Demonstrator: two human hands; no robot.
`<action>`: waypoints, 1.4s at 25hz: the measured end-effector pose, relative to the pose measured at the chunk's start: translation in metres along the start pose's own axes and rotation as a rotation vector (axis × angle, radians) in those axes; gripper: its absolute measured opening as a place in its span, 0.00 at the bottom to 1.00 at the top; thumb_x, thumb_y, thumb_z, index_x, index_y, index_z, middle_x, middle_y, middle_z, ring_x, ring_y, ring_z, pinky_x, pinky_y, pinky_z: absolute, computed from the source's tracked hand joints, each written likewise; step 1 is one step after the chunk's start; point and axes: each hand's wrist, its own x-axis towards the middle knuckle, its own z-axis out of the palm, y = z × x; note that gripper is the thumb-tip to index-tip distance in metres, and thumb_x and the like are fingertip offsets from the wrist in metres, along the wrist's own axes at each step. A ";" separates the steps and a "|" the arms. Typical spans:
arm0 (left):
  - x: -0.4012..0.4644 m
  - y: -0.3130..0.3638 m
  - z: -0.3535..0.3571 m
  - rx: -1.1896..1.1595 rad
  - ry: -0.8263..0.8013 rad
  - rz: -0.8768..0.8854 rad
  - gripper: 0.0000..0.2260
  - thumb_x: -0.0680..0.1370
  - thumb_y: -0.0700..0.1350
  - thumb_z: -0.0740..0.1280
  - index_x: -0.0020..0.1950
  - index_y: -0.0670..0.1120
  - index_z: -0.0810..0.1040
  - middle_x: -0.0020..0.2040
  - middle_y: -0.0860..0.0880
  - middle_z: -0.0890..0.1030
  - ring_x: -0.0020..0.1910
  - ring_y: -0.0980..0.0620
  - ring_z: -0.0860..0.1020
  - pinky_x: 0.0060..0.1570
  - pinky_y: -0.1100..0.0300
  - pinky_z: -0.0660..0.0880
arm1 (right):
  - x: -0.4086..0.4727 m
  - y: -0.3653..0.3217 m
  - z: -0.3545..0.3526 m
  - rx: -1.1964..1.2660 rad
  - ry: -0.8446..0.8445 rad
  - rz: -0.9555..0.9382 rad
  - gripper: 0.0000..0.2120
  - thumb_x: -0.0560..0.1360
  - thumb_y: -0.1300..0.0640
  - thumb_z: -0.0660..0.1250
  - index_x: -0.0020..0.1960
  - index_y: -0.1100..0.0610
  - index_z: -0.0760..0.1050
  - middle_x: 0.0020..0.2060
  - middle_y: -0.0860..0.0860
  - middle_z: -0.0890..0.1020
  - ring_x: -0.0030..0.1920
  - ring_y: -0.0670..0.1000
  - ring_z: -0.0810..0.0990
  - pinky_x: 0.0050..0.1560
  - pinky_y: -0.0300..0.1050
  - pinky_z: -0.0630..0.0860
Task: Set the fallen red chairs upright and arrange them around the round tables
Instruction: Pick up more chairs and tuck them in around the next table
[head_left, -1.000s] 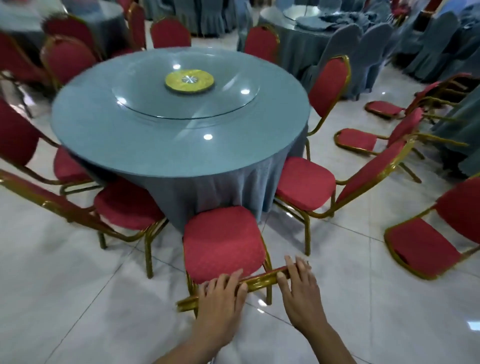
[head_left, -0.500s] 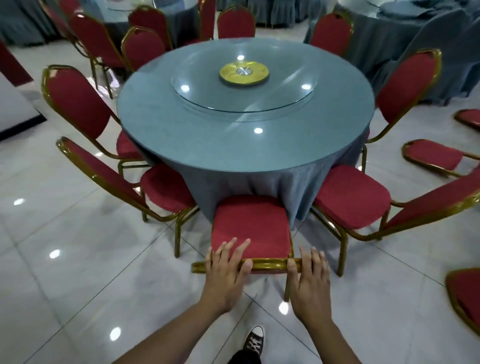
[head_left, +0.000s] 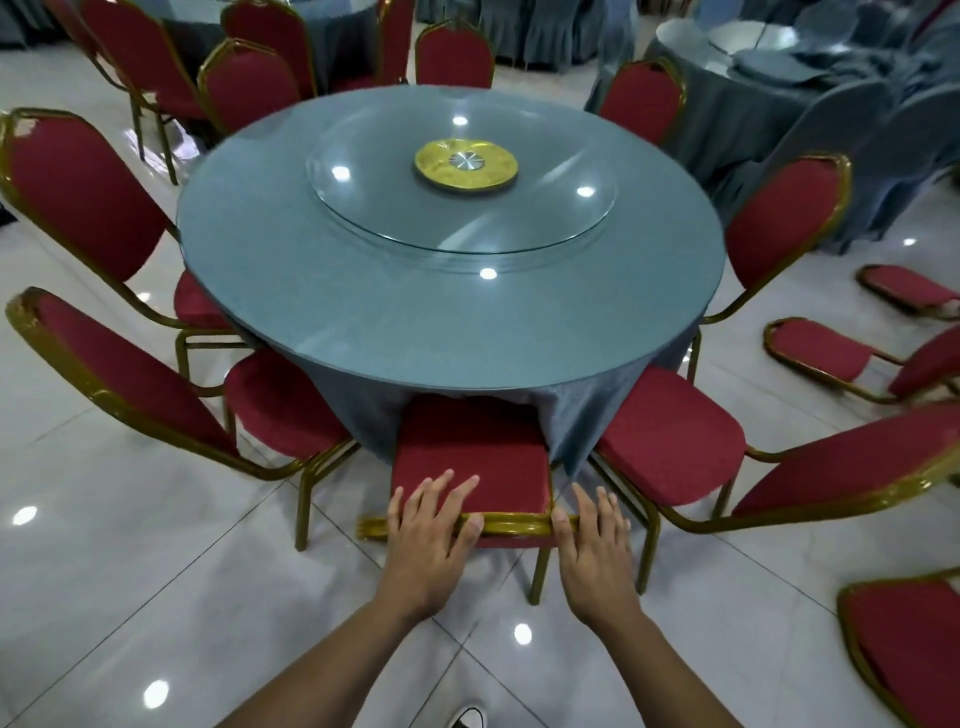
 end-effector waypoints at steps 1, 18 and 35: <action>0.001 -0.001 0.000 0.002 0.006 0.004 0.30 0.79 0.69 0.36 0.78 0.65 0.57 0.79 0.56 0.59 0.79 0.53 0.53 0.77 0.48 0.40 | 0.001 -0.001 -0.001 0.008 0.002 -0.004 0.49 0.68 0.25 0.23 0.82 0.47 0.47 0.81 0.54 0.49 0.81 0.53 0.40 0.79 0.54 0.37; 0.006 0.107 0.014 0.077 -0.061 0.140 0.09 0.82 0.55 0.58 0.61 0.60 0.71 0.57 0.61 0.75 0.59 0.57 0.72 0.65 0.55 0.61 | -0.011 0.061 -0.055 0.172 0.034 0.061 0.19 0.83 0.47 0.59 0.73 0.45 0.67 0.69 0.44 0.72 0.68 0.47 0.70 0.66 0.44 0.69; 0.029 0.451 0.174 -0.127 -0.178 0.350 0.10 0.82 0.50 0.62 0.63 0.56 0.74 0.58 0.58 0.75 0.58 0.55 0.71 0.61 0.57 0.67 | -0.017 0.364 -0.252 0.317 0.340 0.163 0.17 0.82 0.54 0.61 0.71 0.47 0.70 0.64 0.45 0.76 0.63 0.45 0.74 0.59 0.38 0.70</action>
